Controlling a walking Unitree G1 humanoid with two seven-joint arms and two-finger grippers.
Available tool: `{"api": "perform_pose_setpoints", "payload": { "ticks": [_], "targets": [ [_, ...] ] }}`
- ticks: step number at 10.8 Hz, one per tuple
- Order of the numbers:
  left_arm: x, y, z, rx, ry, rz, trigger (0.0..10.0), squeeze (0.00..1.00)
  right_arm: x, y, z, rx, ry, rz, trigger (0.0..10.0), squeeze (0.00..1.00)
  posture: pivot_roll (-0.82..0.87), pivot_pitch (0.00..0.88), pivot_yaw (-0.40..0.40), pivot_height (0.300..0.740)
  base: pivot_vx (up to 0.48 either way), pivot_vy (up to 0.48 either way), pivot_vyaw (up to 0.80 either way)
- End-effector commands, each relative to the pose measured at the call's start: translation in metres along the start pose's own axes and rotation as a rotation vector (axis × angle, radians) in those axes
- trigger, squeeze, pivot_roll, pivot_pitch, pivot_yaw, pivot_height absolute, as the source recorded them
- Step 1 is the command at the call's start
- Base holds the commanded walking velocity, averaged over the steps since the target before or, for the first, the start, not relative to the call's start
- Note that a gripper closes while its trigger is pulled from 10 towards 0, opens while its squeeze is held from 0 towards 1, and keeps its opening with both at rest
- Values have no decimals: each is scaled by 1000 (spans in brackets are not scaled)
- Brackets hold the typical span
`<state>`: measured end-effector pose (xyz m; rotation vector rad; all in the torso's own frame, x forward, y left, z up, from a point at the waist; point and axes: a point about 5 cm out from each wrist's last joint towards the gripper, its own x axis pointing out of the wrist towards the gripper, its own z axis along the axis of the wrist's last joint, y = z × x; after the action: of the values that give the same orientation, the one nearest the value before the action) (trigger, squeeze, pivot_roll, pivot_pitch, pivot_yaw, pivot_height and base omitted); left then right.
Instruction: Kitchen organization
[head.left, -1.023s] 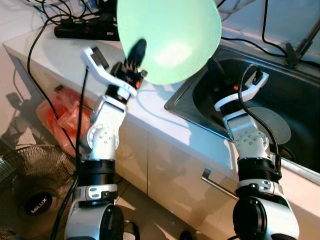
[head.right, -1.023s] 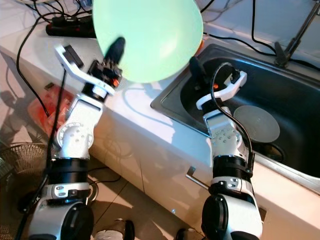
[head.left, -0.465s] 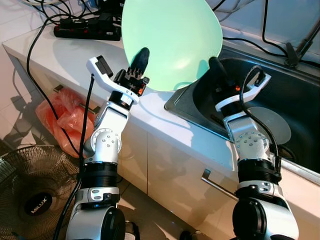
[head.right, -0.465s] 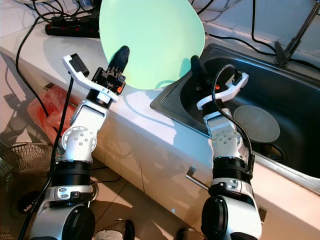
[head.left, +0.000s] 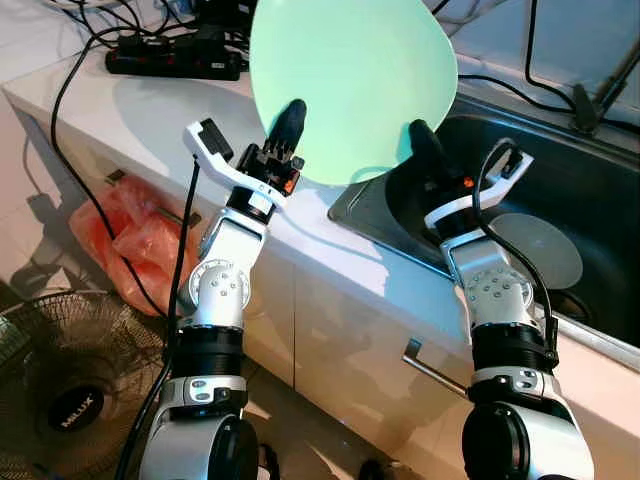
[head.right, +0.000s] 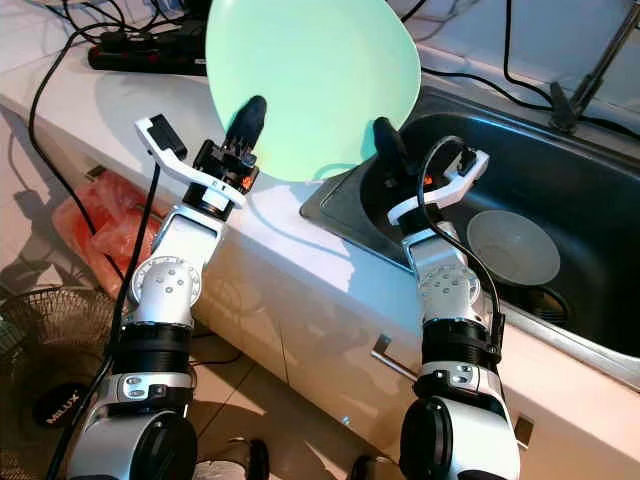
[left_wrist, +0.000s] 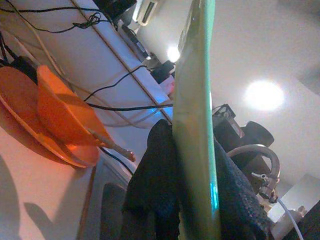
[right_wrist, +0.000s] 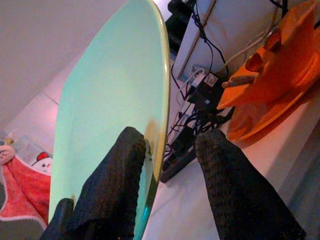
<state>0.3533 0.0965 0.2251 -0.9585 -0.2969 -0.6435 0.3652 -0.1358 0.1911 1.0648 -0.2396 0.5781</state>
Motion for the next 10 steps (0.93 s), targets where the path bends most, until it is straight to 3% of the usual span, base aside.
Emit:
{"api": "perform_pose_setpoints", "payload": {
  "ticks": [1,7,8,9,10],
  "targets": [
    [4,-9,-1,-32,-12,-55,10000,0,0,3,2,-3,-5,22,10000,0,53,86,-37,740,0,0,0],
    [0,-5,-17,-78,37,-38,10000,0,1,4,0,8,-11,12,10000,0,56,108,-28,740,0,0,0],
    [0,-5,-17,-78,38,-36,10000,0,1,4,0,9,-12,13,3176,0,56,108,-28,740,0,0,0],
    [0,-5,-17,-78,37,-35,10000,0,1,4,0,9,-16,11,0,0,56,110,-28,740,0,0,0],
    [0,-4,-19,-77,44,-31,10000,0,1,4,0,10,-17,10,0,0,57,112,-28,740,0,0,0]
  ]
}}
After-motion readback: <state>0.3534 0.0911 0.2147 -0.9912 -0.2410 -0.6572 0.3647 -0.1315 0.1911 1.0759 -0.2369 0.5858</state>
